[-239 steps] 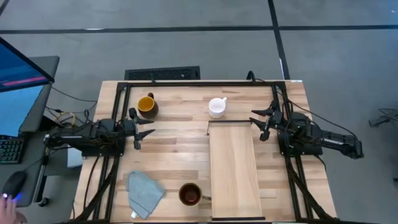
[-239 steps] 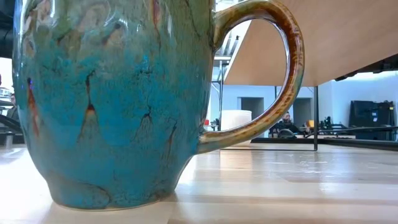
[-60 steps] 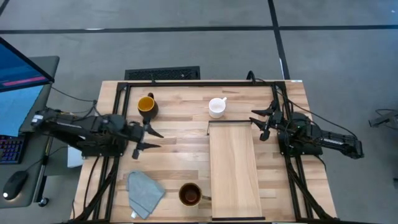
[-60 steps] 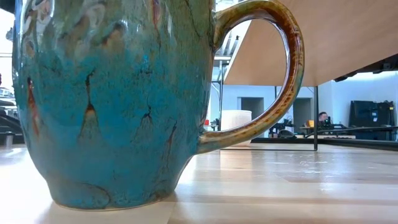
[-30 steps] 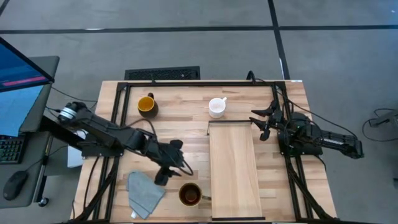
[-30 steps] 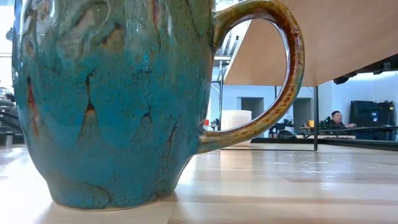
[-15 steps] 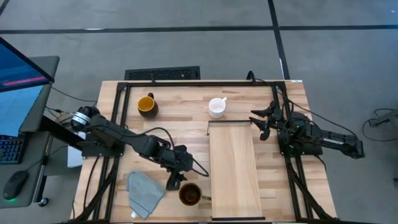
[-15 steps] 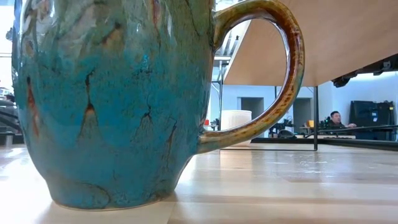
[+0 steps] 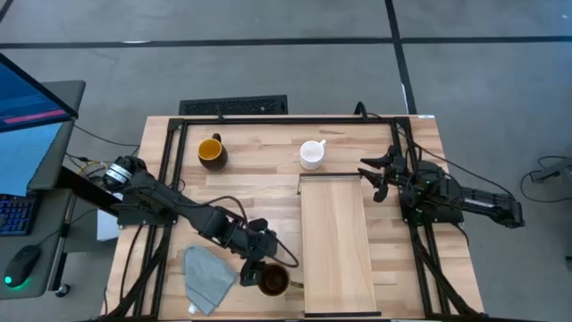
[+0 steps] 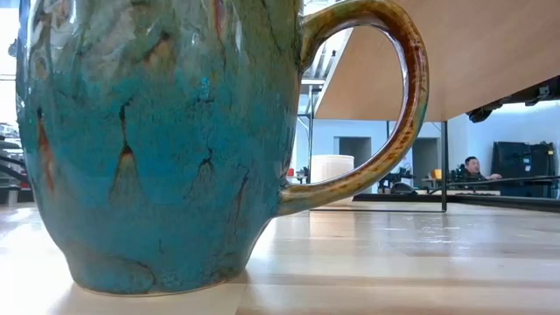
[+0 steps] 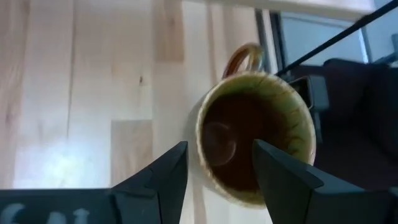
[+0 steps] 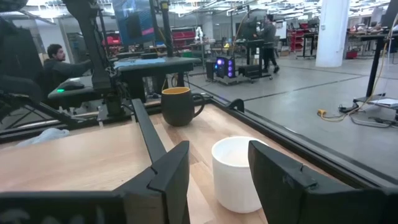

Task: Stack small to large cups/mugs on shelf
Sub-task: Put the blue mug on the shelf

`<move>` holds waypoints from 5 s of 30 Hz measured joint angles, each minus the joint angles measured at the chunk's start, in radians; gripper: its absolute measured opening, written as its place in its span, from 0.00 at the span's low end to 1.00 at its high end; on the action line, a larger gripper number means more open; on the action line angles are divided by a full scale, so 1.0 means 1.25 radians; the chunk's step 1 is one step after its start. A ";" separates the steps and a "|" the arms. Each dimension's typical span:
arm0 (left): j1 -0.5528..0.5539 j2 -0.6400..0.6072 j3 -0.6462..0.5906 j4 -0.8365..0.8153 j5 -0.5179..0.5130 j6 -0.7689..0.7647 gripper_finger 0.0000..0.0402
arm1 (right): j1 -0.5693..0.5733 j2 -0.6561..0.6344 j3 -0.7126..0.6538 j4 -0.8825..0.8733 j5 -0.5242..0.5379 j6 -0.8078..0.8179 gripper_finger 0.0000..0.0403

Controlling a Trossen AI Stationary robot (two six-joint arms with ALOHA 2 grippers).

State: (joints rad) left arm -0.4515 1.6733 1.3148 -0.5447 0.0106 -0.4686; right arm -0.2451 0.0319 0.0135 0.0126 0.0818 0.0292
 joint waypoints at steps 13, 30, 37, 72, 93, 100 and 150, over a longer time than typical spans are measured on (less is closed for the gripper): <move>0.000 0.026 0.002 -0.004 -0.057 -0.018 0.42 | 0.000 0.000 -0.001 0.000 -0.001 -0.001 0.47; 0.002 0.079 0.000 -0.018 -0.014 -0.024 0.42 | 0.000 0.010 -0.001 0.003 -0.002 0.000 0.47; 0.002 0.100 0.001 -0.008 -0.013 -0.034 0.42 | 0.000 0.010 -0.001 0.002 -0.002 0.000 0.47; 0.012 0.109 0.000 -0.002 0.008 -0.097 0.40 | 0.001 0.010 -0.002 0.003 -0.002 -0.001 0.47; 0.035 0.109 -0.001 0.013 0.004 -0.089 0.05 | 0.001 0.010 -0.002 0.003 -0.002 -0.002 0.47; 0.040 0.109 -0.001 0.014 0.003 -0.062 0.06 | 0.001 0.010 -0.002 0.003 -0.002 -0.002 0.47; 0.060 0.108 0.409 -0.563 -0.257 0.059 0.06 | 0.000 0.010 -0.002 0.003 -0.001 -0.002 0.47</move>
State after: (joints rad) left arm -0.3762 1.8080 1.8265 -1.2489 -0.3102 -0.3950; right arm -0.2447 0.0448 0.0113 0.0162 0.0803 0.0269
